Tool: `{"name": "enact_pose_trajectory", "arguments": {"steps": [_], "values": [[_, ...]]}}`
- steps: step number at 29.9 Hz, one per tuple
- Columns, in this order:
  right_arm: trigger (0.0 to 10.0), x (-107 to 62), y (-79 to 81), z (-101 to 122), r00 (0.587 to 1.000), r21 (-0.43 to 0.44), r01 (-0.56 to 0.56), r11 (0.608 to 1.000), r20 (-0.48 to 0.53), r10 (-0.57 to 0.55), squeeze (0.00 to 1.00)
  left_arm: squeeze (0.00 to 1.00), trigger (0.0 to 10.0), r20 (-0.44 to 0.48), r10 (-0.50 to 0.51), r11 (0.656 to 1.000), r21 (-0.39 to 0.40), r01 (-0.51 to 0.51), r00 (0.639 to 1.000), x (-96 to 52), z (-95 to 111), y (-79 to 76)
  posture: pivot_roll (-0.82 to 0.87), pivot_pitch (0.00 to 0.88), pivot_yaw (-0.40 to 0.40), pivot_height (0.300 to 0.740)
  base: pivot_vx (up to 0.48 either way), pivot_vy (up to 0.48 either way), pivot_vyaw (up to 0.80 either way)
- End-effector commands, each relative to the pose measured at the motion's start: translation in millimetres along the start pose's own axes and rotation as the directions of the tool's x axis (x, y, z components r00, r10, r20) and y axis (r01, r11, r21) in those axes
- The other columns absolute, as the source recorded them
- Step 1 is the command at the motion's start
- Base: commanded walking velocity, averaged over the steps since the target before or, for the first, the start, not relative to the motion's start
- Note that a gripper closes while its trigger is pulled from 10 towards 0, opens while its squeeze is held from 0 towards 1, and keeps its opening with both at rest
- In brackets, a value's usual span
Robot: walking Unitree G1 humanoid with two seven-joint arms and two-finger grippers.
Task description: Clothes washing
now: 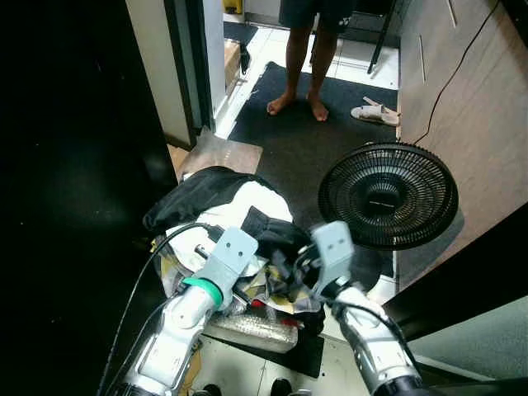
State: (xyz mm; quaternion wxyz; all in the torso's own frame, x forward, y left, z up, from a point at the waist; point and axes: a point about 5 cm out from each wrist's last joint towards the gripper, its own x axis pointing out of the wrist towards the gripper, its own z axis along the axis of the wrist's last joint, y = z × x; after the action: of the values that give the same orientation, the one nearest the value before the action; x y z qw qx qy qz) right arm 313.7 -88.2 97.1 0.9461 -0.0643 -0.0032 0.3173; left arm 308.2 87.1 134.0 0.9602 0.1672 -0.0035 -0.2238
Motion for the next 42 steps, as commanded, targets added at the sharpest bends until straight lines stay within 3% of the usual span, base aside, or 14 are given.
{"name": "enact_pose_trajectory", "arguments": {"steps": [1,7,9,11,13,17,18,20,22,29,35,41,42], "values": [[10.0,-5.8,8.3,-16.1,0.997,-0.005,-0.042,0.999,-0.064,0.042,0.0,0.0,10.0,-0.02,-0.007,1.0,-0.004,0.007,1.0,-2.2,-4.3,-4.4,0.02,0.229,0.039,0.74,0.0,0.0,0.0],[10.0,-11.7,9.6,-14.8,0.998,-0.039,-0.039,0.998,-0.057,0.037,0.0,0.0,10.0,-0.018,0.011,1.0,-0.002,-0.011,1.0,-0.8,-3.3,-2.5,0.03,0.224,0.032,0.74,0.0,0.0,0.0],[10.0,-13.7,-0.5,-11.0,0.998,-0.056,0.04,0.998,-0.036,-0.042,0.0,0.0,10.0,-0.02,0.013,1.0,-0.002,-0.013,1.0,-0.6,-3.6,-2.0,0.02,0.22,0.032,0.74,0.0,0.0,0.0],[10.0,-13.7,-0.5,-11.0,0.998,-0.056,0.04,0.998,-0.036,-0.042,0.0,0.0,10.0,-0.02,0.013,1.0,-0.002,-0.013,1.0,-0.6,-3.6,-2.0,0.02,0.22,0.032,0.74,0.0,0.0,0.0],[10.0,-13.3,-16.7,-11.4,0.987,-0.076,0.145,0.987,-0.053,-0.149,0.0,0.0,10.0,-0.022,0.011,1.0,-0.001,-0.011,1.0,1.3,-3.6,-2.0,0.01,0.219,0.038,0.74,0.0,0.0,0.0],[10.0,-12.6,-25.2,-12.3,0.978,-0.085,0.191,0.978,-0.068,-0.197,0.0,0.0,10.0,-0.023,0.01,1.0,-0.001,-0.01,1.0,3.1,-3.2,-2.2,0.01,0.22,0.039,0.74,0.0,0.0,0.0],[10.0,-11.5,-34.5,-12.5,0.966,-0.094,0.239,0.966,-0.077,-0.246,0.0,0.0,10.0,-0.021,0.009,1.0,-0.001,-0.009,1.0,5.5,-2.2,-2.2,0.01,0.22,0.039,0.74,0.0,0.0,0.0],[10.0,-6.4,-42.9,-11.0,0.959,-0.102,0.259,0.96,-0.087,-0.268,0.0,0.0,10.0,-0.019,0.011,1.0,0.002,-0.011,1.0,10.4,-0.5,-0.8,0.0,0.236,0.046,0.74,0.0,0.0,0.0],[10.0,11.1,-50.6,-1.3,0.964,-0.082,0.241,0.967,-0.095,-0.248,0.0,0.0,10.0,-0.007,0.018,1.0,0.01,-0.018,1.0,21.7,6.3,4.3,0.0,0.252,0.049,0.74,0.0,0.0,0.0],[10.0,24.7,-39.7,-0.5,0.976,-0.061,0.169,0.984,-0.132,-0.176,0.0,0.0,10.0,0.007,0.031,0.999,0.014,-0.031,0.999,26.9,12.6,9.2,0.01,0.271,0.045,0.74,0.0,0.0,0.0],[10.0,31.8,-12.5,-17.6,0.974,-0.08,0.038,0.996,-0.218,-0.055,0.0,0.0,10.0,0.008,0.049,0.999,0.007,-0.049,0.999,24.8,11.5,11.9,0.03,0.289,0.027,0.74,0.0,0.0,0.0],[10.0,34.9,-5.4,-18.7,0.974,-0.098,-0.015,0.995,-0.227,-0.007,0.0,0.0,10.0,0.006,0.054,0.999,0.005,-0.054,0.999,24.8,10.3,12.2,0.03,0.289,0.023,0.74,0.0,0.0,0.0],[9.0,36.0,-4.7,-15.5,0.979,-0.11,-0.027,0.994,-0.205,0.004,0.0,0.0,10.0,0.006,0.059,0.998,0.003,-0.059,0.998,24.9,9.8,13.0,0.03,0.287,0.019,0.74,0.0,0.0,0.0]]}}
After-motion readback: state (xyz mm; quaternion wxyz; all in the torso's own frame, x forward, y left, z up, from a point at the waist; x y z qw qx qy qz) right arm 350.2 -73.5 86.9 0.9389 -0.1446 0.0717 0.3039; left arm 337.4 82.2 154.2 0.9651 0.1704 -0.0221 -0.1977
